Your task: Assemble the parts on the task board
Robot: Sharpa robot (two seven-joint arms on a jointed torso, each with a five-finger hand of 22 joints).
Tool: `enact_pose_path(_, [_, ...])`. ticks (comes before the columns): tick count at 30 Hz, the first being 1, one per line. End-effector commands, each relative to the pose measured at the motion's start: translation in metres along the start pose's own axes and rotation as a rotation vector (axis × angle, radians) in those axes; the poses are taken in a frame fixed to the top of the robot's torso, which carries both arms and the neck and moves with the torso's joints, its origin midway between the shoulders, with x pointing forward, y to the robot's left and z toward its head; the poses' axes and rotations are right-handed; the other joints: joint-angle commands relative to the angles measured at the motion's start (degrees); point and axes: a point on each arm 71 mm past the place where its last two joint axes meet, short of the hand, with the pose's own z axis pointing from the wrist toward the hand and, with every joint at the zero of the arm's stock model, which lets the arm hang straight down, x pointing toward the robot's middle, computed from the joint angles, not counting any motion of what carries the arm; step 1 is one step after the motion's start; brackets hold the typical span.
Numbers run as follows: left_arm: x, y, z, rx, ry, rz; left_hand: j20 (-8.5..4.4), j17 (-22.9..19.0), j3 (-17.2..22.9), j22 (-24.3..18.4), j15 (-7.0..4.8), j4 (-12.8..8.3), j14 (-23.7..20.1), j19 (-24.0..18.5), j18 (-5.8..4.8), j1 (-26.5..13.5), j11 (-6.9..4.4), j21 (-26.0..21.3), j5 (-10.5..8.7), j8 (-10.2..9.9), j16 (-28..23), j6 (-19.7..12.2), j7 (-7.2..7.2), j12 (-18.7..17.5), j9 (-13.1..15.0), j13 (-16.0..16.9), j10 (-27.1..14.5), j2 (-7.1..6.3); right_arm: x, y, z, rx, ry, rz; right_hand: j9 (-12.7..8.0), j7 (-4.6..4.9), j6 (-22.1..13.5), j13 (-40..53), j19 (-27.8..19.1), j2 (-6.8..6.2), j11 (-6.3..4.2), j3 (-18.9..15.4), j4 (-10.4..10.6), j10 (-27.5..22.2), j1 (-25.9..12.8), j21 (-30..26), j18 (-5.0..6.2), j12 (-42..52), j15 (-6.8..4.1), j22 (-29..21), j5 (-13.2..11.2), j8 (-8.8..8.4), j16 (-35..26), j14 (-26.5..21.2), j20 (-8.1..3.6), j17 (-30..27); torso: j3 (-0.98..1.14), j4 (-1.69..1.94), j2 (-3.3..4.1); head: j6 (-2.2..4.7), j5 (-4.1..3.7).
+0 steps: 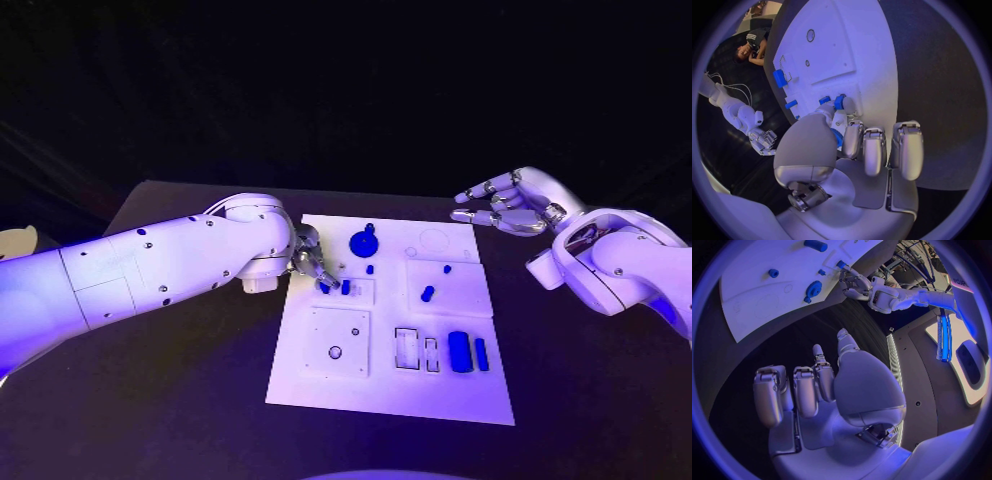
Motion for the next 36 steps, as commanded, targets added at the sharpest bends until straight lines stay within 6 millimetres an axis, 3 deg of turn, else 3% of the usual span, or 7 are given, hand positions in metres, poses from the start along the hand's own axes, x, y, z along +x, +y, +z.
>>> enact_pose_path(1, [0.011, 0.0037, 0.0038, -0.026, 0.051, 0.04, -0.34, 15.1, -0.4, 13.8, -0.49, -0.2, 5.9, 5.5, -0.55, 0.3, 0.1, 0.2, -0.34, -0.1, 0.2, -0.1, -0.01, 0.4, 0.1, 0.2, 0.8, 0.81, 0.001, 0.001, 0.0001, -0.01, 0.005, -0.002, 0.1, -0.13, 0.3, 8.7, 3.7, 0.56, 0.03, -0.3, -0.1, 0.7, 0.1, -0.4, 0.69, -0.3, -0.07, 10.9, 0.2, 0.15, -0.3, 4.5, -0.11, 9.0, -0.02, 0.05, -0.04, 0.0, 0.02])
enact_pose_path(20, [0.0073, 0.0011, 0.0056, -0.04, 0.035, 0.094, -0.47, 15.1, -1.1, 14.1, -0.66, -2.8, 5.9, 5.6, -0.63, 6.6, -0.19, 0.4, -0.42, -0.5, 0.2, -0.1, -0.4, 0.8, 0.4, 0.6, 1.0, 1.19, 0.0015, 0.0017, 0.0003, -0.012, 0.005, -0.001, 0.1, -0.14, 0.3, 8.7, 3.6, 0.59, 0.03, -0.4, -0.1, 0.8, 0.1, -0.4, 0.69, -0.3, -0.08, 10.8, 0.3, 0.15, -0.3, 4.5, -0.11, 9.0, -0.01, -0.08, 0.02, -0.18, 0.1])
enact_pose_path(36, [0.007, 0.0009, 0.0044, -0.05, 0.071, 0.15, -0.46, 15.1, -0.2, 14.4, -0.64, -3.7, 5.9, 5.7, -0.7, 8.8, -0.23, 0.7, -0.48, -1.0, 0.2, 0.0, -0.48, 0.9, 0.2, 0.8, 1.1, 1.55, 0.0012, 0.0013, 0.0001, -0.01, 0.005, -0.001, 0.1, -0.14, 0.3, 8.7, 3.6, 0.59, 0.03, -0.4, -0.1, 0.8, 0.1, -0.4, 0.69, -0.3, -0.08, 10.8, 0.3, 0.15, -0.3, 4.5, -0.11, 9.0, -0.01, 0.03, -0.02, -0.49, -0.09])
